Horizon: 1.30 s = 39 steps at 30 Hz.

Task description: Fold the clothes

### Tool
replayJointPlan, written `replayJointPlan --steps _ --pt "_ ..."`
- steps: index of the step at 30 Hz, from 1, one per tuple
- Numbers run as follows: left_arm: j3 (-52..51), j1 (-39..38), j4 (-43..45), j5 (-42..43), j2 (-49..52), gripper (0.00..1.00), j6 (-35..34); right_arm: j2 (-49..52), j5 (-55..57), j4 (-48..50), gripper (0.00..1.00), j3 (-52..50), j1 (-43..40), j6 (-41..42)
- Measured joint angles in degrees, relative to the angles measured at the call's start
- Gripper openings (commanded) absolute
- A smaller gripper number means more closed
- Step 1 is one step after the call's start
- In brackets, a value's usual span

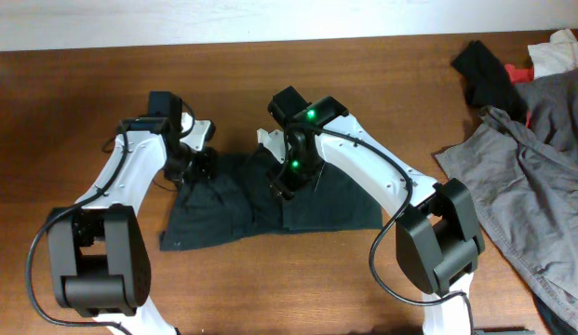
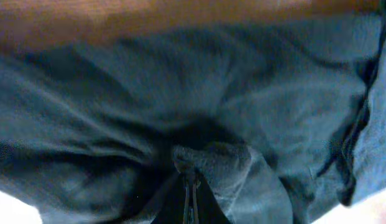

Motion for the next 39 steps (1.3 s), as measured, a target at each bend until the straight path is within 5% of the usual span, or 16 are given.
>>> replayJointPlan --steps 16,31,35,37,38,39 --pt "0.0 -0.4 -15.3 -5.4 0.0 0.06 -5.9 0.0 0.1 0.0 0.61 0.0 -0.4 0.0" --pt "-6.1 -1.9 -17.3 -8.7 -0.2 0.06 -11.3 0.0 0.1 0.0 0.61 0.0 -0.4 0.0" --pt "-7.4 -1.9 -19.3 -10.4 -0.2 0.34 -12.7 0.0 0.1 0.0 0.61 0.0 -0.4 0.0" --pt "-7.4 -1.9 -20.4 -12.0 -0.2 0.71 -13.3 0.0 0.1 -0.1 0.64 0.0 -0.4 0.0" --pt "-7.4 -1.8 -21.0 -13.0 -0.2 0.83 -13.9 0.0 0.1 -0.1 0.65 0.0 -0.4 0.0" --pt "-7.3 -1.8 -21.7 -14.1 -0.2 0.84 -14.4 0.0 0.0 -0.1 0.65 0.0 -0.4 0.0"
